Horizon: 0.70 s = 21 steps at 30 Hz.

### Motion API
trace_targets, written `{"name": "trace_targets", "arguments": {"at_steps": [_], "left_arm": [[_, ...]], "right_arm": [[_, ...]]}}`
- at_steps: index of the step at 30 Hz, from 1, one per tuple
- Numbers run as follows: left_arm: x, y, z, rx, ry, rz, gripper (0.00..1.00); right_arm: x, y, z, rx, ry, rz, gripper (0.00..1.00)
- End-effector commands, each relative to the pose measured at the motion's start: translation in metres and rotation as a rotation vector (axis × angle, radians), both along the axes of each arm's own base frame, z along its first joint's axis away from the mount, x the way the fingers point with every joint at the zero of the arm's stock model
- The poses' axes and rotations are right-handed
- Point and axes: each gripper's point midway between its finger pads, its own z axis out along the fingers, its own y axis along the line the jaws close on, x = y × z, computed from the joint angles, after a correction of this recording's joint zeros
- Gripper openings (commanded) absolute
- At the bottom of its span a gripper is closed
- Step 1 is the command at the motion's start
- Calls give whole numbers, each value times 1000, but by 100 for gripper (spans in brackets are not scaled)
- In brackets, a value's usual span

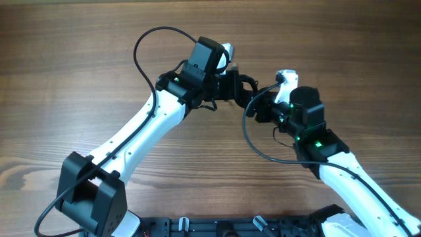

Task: Untangle cables

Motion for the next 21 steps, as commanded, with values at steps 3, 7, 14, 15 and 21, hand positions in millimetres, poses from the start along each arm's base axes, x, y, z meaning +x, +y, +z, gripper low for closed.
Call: {"name": "trace_targets", "arguments": {"at_steps": [3, 7, 14, 15, 21], "left_arm": [[1, 0, 20, -65, -5, -7, 5], [3, 2, 20, -65, -5, 1, 4], [3, 3, 20, -56, -17, -16, 4], [2, 3, 18, -47, -21, -26, 4], [-3, 6, 14, -32, 6, -25, 4]], "right_arm": [[-10, -21, 50, 120, -57, -30, 80], [-17, -26, 36, 115, 19, -54, 79], [-12, -46, 2, 172, 213, -269, 57], [-9, -48, 5, 173, 193, -282, 56], [2, -45, 26, 219, 107, -276, 34]]}}
